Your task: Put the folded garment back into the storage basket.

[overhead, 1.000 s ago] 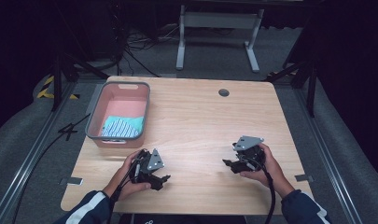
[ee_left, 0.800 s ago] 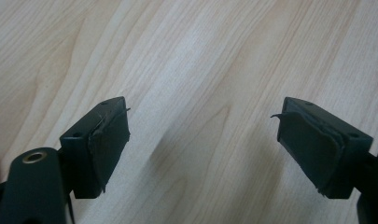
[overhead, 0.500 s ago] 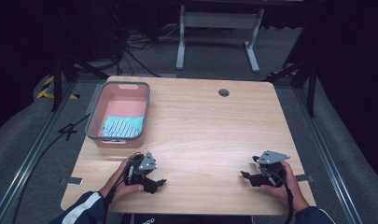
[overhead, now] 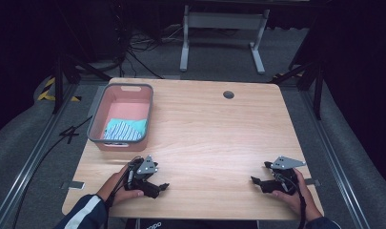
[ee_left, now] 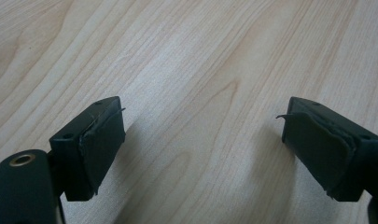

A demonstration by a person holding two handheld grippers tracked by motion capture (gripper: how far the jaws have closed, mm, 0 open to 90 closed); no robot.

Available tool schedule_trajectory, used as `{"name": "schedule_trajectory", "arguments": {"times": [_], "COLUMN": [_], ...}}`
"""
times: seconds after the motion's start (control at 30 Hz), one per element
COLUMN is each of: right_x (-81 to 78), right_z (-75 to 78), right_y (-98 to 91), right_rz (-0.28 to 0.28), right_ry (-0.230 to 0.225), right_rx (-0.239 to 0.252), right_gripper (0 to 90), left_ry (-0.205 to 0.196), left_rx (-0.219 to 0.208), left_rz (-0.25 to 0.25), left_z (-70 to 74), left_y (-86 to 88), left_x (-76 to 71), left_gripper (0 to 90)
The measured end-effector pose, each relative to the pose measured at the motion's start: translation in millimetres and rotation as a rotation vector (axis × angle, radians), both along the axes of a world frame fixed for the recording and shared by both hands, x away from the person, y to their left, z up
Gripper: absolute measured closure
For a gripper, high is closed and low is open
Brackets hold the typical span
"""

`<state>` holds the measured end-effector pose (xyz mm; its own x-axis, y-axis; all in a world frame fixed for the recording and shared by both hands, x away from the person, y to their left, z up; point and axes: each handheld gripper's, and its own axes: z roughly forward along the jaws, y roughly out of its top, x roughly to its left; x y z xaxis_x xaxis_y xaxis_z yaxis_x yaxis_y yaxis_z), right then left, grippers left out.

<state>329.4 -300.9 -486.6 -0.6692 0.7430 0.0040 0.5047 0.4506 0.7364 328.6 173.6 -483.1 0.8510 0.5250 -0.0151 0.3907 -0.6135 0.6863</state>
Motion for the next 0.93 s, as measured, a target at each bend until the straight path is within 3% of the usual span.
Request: {"name": "schedule_trajectory", "arguments": {"times": [0.93], "right_x": [-1.3], "right_z": [0.0], "right_y": [1.5], "right_rz": [-0.030], "right_ry": [0.002], "right_rx": [0.001], "right_gripper": [16.9], "left_ry": [0.009], "left_rx": [0.006], "left_rz": [-0.010], "left_z": [-0.7], "left_y": [-2.6], "left_x": [4.0], "left_gripper": [7.8]}}
